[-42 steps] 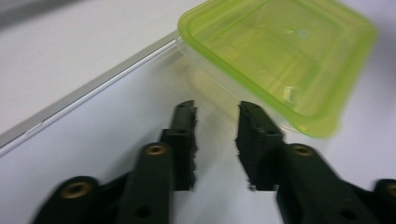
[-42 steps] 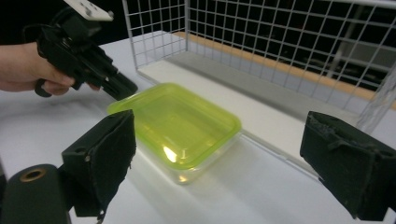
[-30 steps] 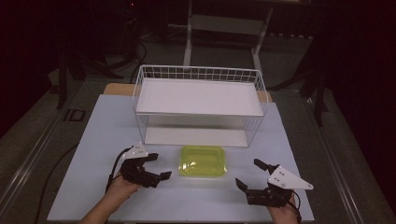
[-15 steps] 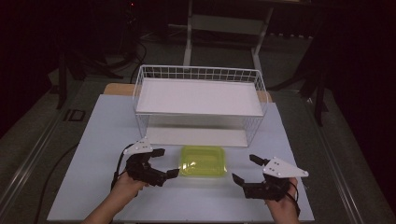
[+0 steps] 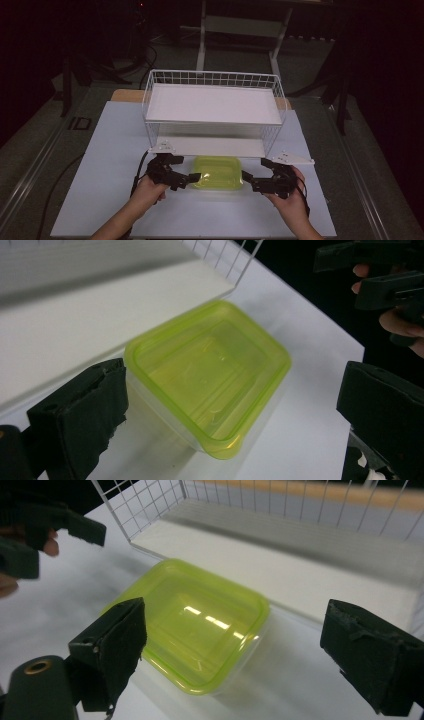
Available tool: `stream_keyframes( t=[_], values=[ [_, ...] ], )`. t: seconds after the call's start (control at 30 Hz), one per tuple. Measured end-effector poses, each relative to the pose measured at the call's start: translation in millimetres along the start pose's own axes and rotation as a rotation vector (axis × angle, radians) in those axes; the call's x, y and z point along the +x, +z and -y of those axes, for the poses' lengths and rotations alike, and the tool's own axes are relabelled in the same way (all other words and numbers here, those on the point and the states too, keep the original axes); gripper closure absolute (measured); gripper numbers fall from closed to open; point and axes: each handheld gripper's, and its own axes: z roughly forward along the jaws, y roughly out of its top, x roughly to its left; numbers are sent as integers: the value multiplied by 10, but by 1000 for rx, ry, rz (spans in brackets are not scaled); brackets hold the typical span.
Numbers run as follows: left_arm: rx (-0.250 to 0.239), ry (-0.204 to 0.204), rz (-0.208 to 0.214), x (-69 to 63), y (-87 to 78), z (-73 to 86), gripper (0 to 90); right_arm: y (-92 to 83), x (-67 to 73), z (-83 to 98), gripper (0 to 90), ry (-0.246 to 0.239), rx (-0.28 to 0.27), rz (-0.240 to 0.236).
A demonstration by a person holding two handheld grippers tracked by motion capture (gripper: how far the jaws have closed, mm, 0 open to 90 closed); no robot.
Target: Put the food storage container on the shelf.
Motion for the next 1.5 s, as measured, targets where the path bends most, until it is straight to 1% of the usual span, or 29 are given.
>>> stream_keyframes(
  t=[0.03, 0.07, 0.1, 0.13, 0.17, 0.2, 0.23, 0.27, 0.3, 0.33, 0.37, 0.4, 0.43, 0.47, 0.5, 0.57, 0.6, 0.63, 0.67, 0.73, 0.77, 0.83, 0.97, 1.0, 1.03, 1.13, 1.2, 1.23, 1.5],
  values=[
    [29, -26, -26, 19, 51, -9, 9, 81, -36, 11, 136, 52, 32, -6],
    [35, -52, -39, 28, 79, -9, 9, 108, -46, 17, 136, 69, 41, -10],
    [35, -52, -39, 28, 79, -9, 9, 146, -62, 27, 137, 87, 56, -15],
    [43, -70, -45, 46, 108, -11, 9, 183, -74, 35, 155, 105, 72, -9],
    [76, -101, -61, 60, 176, -10, 9, 219, -90, 44, 162, 130, 92, -14],
    [76, -101, -61, 60, 176, -10, 27, 219, -90, 44, 162, 130, 92, -14],
    [90, -108, -73, 60, 203, -7, 27, 259, -107, 57, 172, 162, 108, -15],
    [106, -131, -78, 53, 249, 3, 72, 307, -122, 75, 243, 206, 138, -16],
    [106, -131, -78, 53, 249, 3, 76, 307, -122, 75, 243, 206, 138, -16],
    [131, -156, -88, 53, 288, 15, 111, 364, -139, 97, 270, 256, 172, -16],
    [131, -165, -105, 59, 305, 21, 147, 380, -141, 103, 290, 271, 182, -13],
    [137, -186, -117, 66, 320, 27, 156, 405, -144, 110, 302, 283, 195, -13],
    [139, -206, -117, 82, 333, 33, 174, 432, -152, 118, 314, 300, 207, -18],
    [139, -206, -117, 82, 333, 33, 209, 457, -165, 128, 324, 324, 218, -27],
    [145, -234, -114, 114, 355, 46, 213, 484, -175, 138, 339, 343, 230, -29],
    [149, -248, -120, 128, 377, 60, 260, 530, -194, 161, 380, 380, 249, -30],
    [149, -248, -120, 128, 377, 60, 296, 553, -201, 173, 395, 387, 261, -29],
    [151, -255, -114, 135, 391, 67, 296, 553, -201, 173, 395, 387, 261, -29],
    [152, -256, -110, 142, 405, 78, 329, 572, -204, 182, 413, 396, 266, -25],
    [160, -254, -101, 142, 430, 94, 417, 605, -219, 201, 440, 417, 278, -27],
    [164, -256, -105, 141, 438, 97, 427, 619, -226, 208, 473, 435, 286, -28],
    [174, -266, -104, 151, 453, 105, 466, 637, -228, 215, 515, 437, 298, -27],
    [160, -294, -114, 173, 433, 108, 549, 650, -225, 225, 629, 447, 311, -24],
    [163, -287, -129, 176, 423, 105, 626, 641, -224, 219, 665, 449, 309, -26],
    [169, -288, -128, 191, 416, 107, 653, 635, -221, 217, 683, 448, 306, -22],
    [154, -319, -102, 223, 402, 136, 686, 624, -183, 204, 701, 431, 306, -5],
    [147, -314, -103, 220, 398, 152, 692, 620, -169, 205, 705, 425, 305, 3],
    [142, -324, -97, 218, 398, 160, 695, 616, -169, 209, 713, 426, 302, 2],
    [148, -299, -133, 151, 382, 151, 711, 589, -160, 223, 745, 461, 295, 2]
  ],
)
